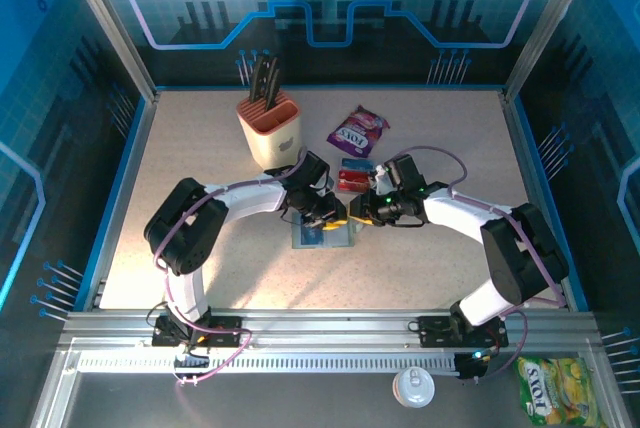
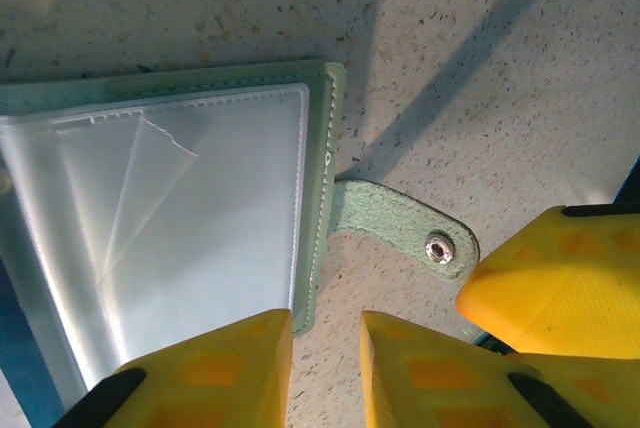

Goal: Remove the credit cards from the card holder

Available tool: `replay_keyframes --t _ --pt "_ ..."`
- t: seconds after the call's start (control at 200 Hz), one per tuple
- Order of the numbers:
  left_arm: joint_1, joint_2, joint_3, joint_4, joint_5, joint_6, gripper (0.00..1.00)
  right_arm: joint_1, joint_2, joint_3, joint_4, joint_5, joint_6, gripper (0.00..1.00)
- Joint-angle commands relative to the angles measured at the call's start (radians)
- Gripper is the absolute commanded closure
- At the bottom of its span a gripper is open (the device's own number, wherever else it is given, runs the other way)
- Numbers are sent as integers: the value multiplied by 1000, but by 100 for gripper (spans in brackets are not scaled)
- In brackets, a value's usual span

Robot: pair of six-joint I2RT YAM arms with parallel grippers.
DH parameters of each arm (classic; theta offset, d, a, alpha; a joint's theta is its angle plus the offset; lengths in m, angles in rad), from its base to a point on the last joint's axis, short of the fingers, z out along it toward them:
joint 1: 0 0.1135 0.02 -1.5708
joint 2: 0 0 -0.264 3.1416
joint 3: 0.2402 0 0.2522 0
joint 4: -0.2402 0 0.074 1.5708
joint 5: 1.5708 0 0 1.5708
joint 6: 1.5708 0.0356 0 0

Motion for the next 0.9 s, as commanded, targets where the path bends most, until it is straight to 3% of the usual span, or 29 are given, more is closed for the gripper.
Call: replay_keyframes --t 0.0,0.525,0.895 --pt "2 -15 12 -11 -17 23 74 15 -14 11 -3 -52 -11 68" --pt "115 -239 -282 71 -29 16 75 173 184 201 -4 -23 31 68" --pt "160 -305 -391 114 -44 12 80 204 261 275 -49 -18 19 68"
